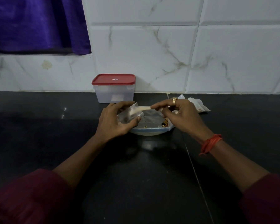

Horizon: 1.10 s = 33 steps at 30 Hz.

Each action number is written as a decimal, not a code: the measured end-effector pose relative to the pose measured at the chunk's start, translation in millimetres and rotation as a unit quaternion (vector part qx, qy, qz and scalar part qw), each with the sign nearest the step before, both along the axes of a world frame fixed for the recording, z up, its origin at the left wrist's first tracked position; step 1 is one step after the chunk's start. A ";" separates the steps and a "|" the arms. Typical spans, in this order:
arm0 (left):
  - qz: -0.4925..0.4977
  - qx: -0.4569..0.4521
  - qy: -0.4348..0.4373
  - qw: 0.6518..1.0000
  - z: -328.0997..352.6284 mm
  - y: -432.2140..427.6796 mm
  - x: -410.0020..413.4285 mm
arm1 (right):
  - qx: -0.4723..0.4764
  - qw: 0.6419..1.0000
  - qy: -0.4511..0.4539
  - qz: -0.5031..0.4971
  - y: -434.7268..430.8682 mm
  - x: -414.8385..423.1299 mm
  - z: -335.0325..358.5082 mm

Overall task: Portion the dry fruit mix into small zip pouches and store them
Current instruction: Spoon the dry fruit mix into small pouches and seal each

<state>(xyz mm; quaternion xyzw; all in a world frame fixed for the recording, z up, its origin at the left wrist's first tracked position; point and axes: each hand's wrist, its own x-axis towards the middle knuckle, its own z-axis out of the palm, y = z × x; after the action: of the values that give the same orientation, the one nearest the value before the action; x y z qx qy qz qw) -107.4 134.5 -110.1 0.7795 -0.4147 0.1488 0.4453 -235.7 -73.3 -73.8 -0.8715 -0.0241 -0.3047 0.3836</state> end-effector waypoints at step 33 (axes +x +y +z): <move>-0.023 -0.073 0.039 0.996 -1.4 3.8 10.5 | -0.189 0.974 -0.058 -0.110 -18.6 6.1 -12.4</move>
<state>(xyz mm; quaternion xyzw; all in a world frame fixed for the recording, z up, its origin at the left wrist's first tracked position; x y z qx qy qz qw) -96.9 138.3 -111.6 0.7405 -0.4031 0.1378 0.5198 -229.6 -91.9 -86.2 -0.9063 -0.0075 -0.3848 0.1745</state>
